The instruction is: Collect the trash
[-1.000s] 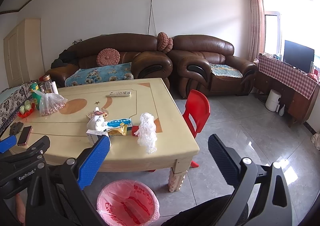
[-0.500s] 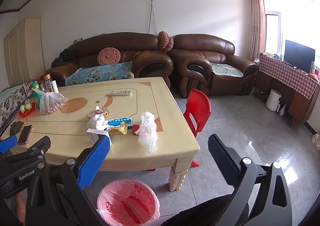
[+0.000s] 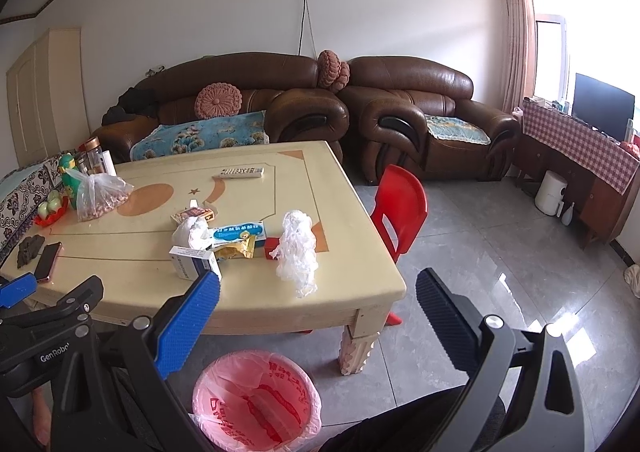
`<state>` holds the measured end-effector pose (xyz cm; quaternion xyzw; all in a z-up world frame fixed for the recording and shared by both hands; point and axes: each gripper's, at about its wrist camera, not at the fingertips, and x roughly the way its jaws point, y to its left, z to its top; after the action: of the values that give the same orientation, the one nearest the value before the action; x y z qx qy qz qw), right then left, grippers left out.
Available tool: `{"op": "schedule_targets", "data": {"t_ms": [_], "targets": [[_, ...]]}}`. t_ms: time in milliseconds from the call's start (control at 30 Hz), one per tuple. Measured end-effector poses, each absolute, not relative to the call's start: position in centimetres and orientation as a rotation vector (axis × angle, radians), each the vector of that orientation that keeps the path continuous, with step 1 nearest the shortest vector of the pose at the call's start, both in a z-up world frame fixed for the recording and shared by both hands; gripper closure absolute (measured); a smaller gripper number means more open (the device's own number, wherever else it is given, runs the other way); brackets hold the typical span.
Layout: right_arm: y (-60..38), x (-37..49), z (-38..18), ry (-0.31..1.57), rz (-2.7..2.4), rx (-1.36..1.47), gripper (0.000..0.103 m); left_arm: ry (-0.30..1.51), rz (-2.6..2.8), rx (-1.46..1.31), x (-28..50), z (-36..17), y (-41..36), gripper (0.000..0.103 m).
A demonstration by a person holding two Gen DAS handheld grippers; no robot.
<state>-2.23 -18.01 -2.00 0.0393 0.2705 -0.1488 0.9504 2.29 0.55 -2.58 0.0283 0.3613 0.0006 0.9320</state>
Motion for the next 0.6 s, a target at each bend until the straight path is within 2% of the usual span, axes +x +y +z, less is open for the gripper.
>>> {"op": "schedule_targets", "data": {"t_ms": [600], "targets": [[-19.3,2.8,-4.6,0.586,-0.233,0.053,0.007,0.784,-0.012,0.149,5.9,-4.8,-0.8,0.006]]}}
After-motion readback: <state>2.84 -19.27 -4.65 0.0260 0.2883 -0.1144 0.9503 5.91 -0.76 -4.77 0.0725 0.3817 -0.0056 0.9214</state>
